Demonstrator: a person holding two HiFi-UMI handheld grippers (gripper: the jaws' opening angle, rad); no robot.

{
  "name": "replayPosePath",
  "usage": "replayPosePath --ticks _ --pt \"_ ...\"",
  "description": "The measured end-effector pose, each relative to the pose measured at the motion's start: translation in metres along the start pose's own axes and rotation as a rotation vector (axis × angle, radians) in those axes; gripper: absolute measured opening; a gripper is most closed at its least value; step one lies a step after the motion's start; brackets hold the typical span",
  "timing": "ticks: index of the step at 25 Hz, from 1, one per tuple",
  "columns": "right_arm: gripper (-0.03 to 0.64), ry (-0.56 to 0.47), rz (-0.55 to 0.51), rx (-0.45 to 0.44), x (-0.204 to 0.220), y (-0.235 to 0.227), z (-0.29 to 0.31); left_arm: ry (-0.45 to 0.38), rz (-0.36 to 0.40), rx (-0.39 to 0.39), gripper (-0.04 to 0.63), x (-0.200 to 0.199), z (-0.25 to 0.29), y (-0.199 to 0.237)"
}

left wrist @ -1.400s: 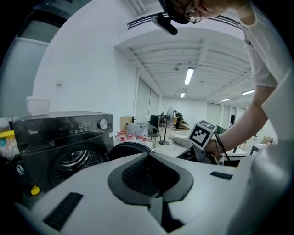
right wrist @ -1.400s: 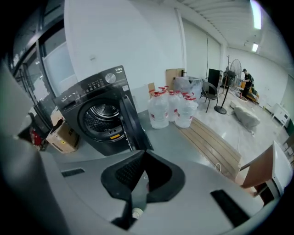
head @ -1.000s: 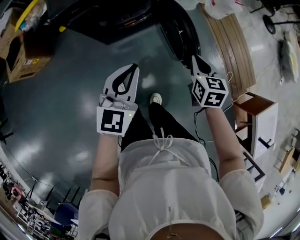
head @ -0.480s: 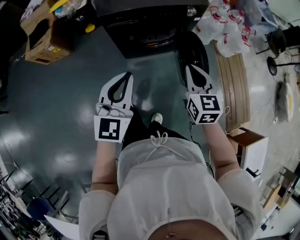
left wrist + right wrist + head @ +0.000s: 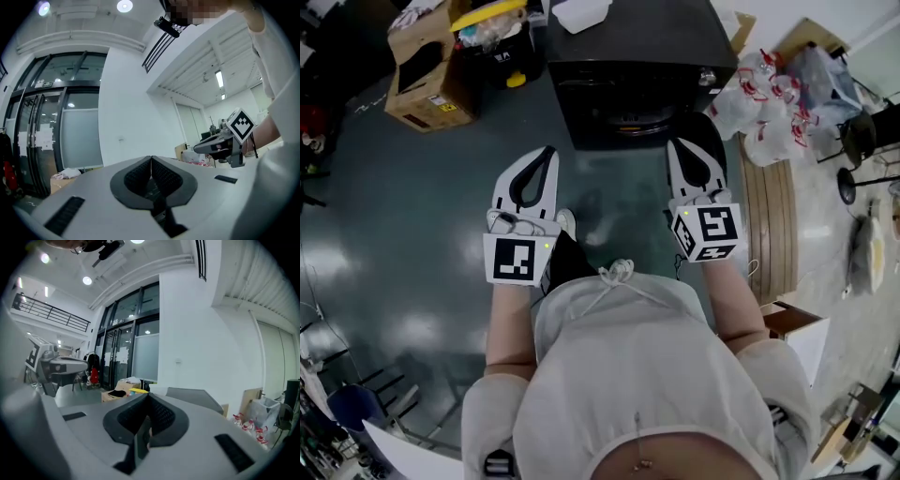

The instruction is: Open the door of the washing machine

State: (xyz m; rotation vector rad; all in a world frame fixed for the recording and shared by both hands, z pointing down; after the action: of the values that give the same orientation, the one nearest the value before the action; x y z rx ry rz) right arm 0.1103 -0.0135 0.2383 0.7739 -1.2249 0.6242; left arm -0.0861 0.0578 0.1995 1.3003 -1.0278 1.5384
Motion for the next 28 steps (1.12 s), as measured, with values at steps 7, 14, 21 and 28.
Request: replayPosePath --ticks 7,14,21,28 --pt "0.006 -0.09 -0.035 -0.01 -0.049 0.007 0.01 -0.08 0.023 -0.045 0.021 -0.034 -0.008 0.035" --pt "0.005 -0.113 -0.034 0.01 -0.056 0.012 0.012 -0.113 0.034 -0.062 0.021 -0.039 -0.011 0.048" --pt "0.003 -0.102 -0.032 0.016 -0.049 0.018 0.006 -0.091 0.01 -0.023 0.021 -0.029 -0.011 0.037" --pt "0.002 -0.098 0.008 0.017 -0.04 0.017 -0.007 -0.083 0.019 0.009 0.021 -0.025 -0.007 0.02"
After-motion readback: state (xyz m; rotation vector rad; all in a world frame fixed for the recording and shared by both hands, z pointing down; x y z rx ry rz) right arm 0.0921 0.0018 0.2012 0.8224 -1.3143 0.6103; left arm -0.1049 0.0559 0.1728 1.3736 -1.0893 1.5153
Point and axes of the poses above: the fingertips, and each gripper's own axes: z forward along the fingers, y to its left, x out of its underside, the point moved 1 cm from there along -z, backward along the fingers, and after that the axes turned 8 degrees about -z, right-handed, at the moved point
